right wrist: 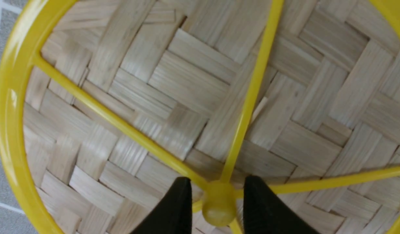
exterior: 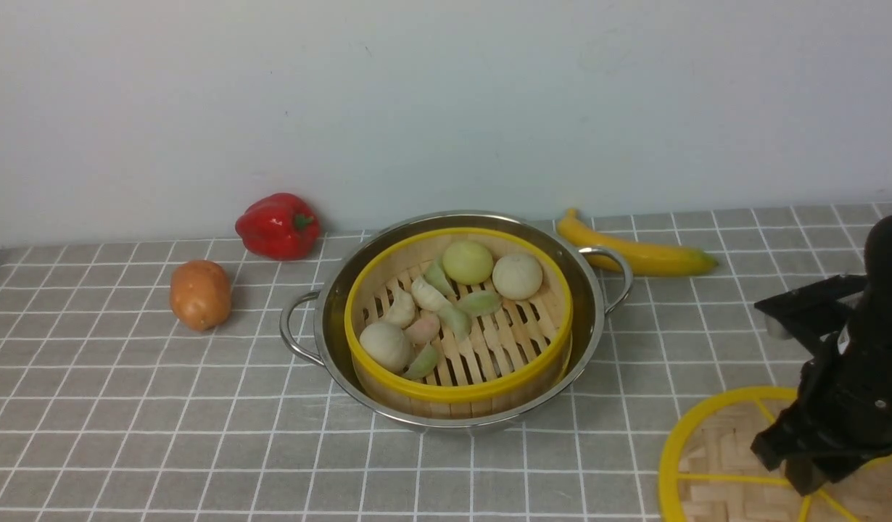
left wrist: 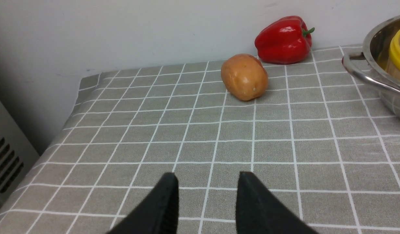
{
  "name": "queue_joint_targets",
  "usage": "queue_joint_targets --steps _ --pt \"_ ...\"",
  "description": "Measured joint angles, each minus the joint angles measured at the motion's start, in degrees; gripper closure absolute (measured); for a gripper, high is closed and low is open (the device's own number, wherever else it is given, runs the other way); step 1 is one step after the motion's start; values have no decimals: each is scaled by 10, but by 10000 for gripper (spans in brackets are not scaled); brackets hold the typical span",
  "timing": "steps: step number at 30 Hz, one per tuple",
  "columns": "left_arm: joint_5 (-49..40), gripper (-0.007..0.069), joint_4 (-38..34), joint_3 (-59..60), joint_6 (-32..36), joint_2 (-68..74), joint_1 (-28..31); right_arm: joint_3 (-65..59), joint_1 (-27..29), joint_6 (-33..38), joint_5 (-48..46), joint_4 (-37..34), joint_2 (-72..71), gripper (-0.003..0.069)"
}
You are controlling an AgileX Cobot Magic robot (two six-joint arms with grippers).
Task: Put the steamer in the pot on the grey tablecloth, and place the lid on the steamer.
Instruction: 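Move the gripper down to the bamboo steamer lid and grasp its center knob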
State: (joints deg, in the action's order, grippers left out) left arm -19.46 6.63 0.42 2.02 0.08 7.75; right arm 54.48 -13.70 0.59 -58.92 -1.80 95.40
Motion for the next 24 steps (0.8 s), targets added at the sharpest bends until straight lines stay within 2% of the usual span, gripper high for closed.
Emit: queue_joint_targets --steps 19,21,24 --pt "0 382 0 0 -1 0 0 0 0 -6 -27 -10 12 416" --pt "0 382 0 0 -1 0 0 0 0 -6 -27 -8 13 426" --pt "0 382 0 0 -1 0 0 0 0 -6 -27 -1 13 492"
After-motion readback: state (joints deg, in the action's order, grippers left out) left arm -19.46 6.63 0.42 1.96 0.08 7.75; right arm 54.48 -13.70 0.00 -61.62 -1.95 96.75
